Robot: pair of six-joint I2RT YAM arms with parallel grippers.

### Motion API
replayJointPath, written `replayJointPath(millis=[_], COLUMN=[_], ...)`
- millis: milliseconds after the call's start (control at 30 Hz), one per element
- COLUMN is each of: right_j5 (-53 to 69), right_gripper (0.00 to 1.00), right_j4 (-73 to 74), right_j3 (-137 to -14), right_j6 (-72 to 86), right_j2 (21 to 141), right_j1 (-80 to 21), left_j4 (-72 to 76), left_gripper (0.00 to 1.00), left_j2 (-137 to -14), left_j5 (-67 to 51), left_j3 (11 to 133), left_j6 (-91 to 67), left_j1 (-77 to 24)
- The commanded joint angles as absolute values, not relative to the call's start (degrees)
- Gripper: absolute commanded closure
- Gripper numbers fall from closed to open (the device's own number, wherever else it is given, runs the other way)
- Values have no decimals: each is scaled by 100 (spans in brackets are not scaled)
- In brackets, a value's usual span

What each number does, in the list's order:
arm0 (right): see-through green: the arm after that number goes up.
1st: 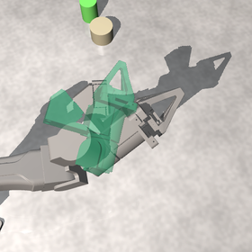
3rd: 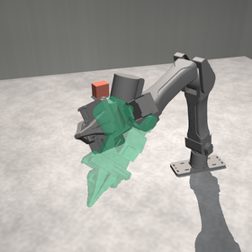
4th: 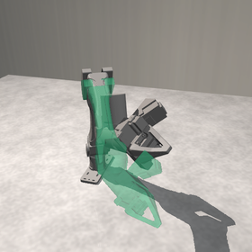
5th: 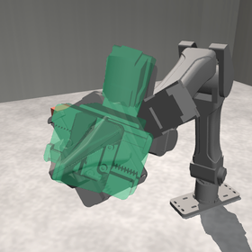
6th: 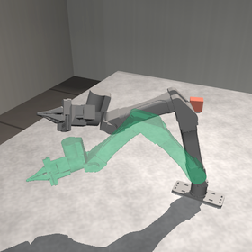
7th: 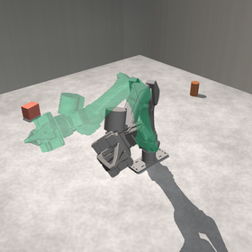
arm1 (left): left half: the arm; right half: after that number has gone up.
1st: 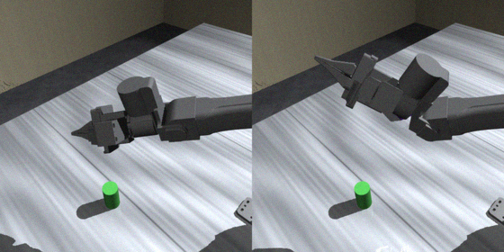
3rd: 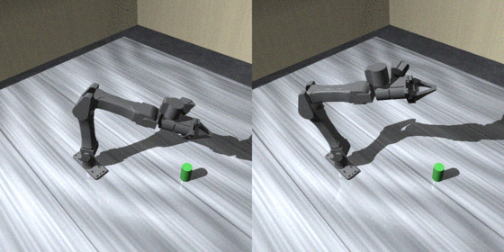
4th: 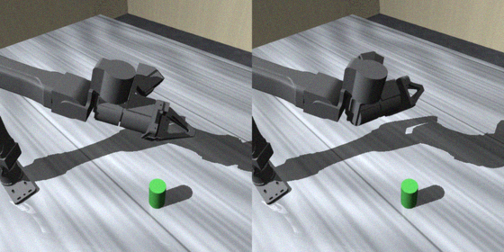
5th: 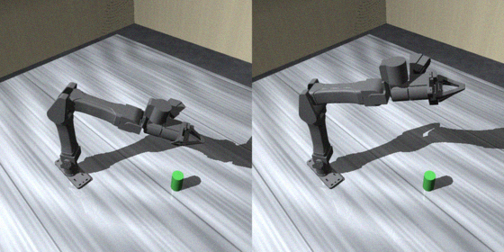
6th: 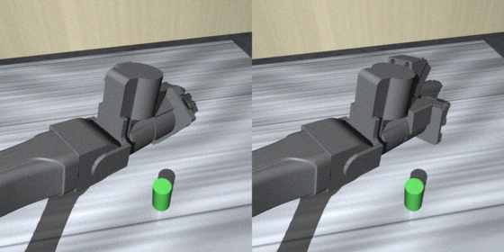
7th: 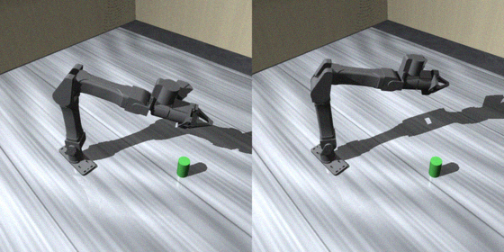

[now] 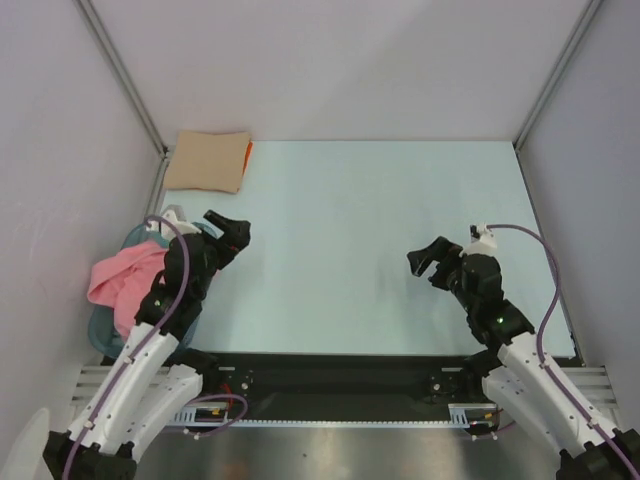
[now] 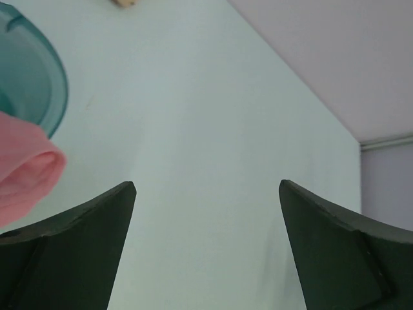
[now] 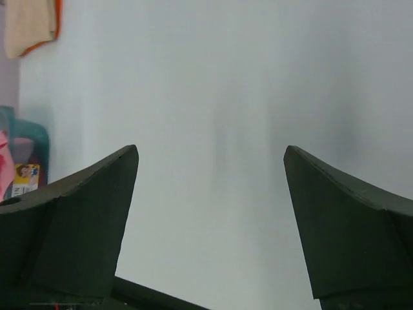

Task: Fold and stack the t-shirts
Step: Grab the tshirt from the pile

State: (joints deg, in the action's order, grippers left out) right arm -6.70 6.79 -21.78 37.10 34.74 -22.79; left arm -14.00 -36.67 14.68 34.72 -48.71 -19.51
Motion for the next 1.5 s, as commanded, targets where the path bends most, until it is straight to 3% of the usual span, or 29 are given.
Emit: replayJointPath(millis=[0, 100, 167, 233, 300, 433, 567, 667, 767, 900, 1100, 1233, 1267, 1300, 1467], right_j5=[-1142, -925, 408, 1008, 985, 853, 923, 949, 967, 1072, 1186, 1239, 1239, 1239, 1301], right_gripper=[0, 0, 0, 0, 1, 1, 2, 2, 2, 2, 2, 2, 2, 2, 3], right_j4=[2168, 2812, 2708, 2689, 2663, 2724, 2716, 2707, 2663, 2567, 2505, 2549, 2558, 2566, 2566], right_j3=[-3048, -3461, -3516, -3516, -3489, -3516, -3472, -3480, -3472, -3393, -3331, -3340, -3340, -3340, -3375], right_j6=[3585, 3526, 3262, 3217, 3208, 3059, 3138, 3129, 3102, 3155, 3173, 3173, 3182, 3190, 3234], right_j2=[4050, 4419, 4508, 4587, 4579, 4527, 4412, 4403, 4421, 4439, 4483, 4474, 4456, 4439, 4447], right_j1=[-1987, -1417, -872, -651, -554, -545, -545, -536, -545, -536, -501, -475, -483, -483, -483], left_j4=[-3690, -3463, -3803, -4217, -4962, -4940, -4430, -4413, -4254, -4061, -3507, -3472, -3480, -3524, -4235], left_gripper=[0, 0, 0, 0, 0, 1, 21, 25, 39, 35, 37, 65, 92, 99, 100], left_j2=[-4270, -4709, -4973, -5474, -5912, -6082, -6125, -6310, -6486, -6740, -6969, -6812, -6655, -6592, -5943], left_j5=[2278, 1680, 1792, 2029, 2030, 1470, 721, 782, 668, 686, 448, 606, 720, 808, 1344], left_j3=[4428, 4736, 4938, 5369, 5772, 5863, 5625, 5590, 5511, 5090, 4887, 4825, 4808, 4834, 5421], left_j6=[-5170, -3912, -3771, -3901, -4226, -4289, -4359, -4448, -4202, -4271, -4148, -4157, -4157, -4157, -3833], left_j1=[-1864, -1688, -1521, -1135, -671, -28, 474, 562, 554, 554, 554, 554, 554, 545, 545])
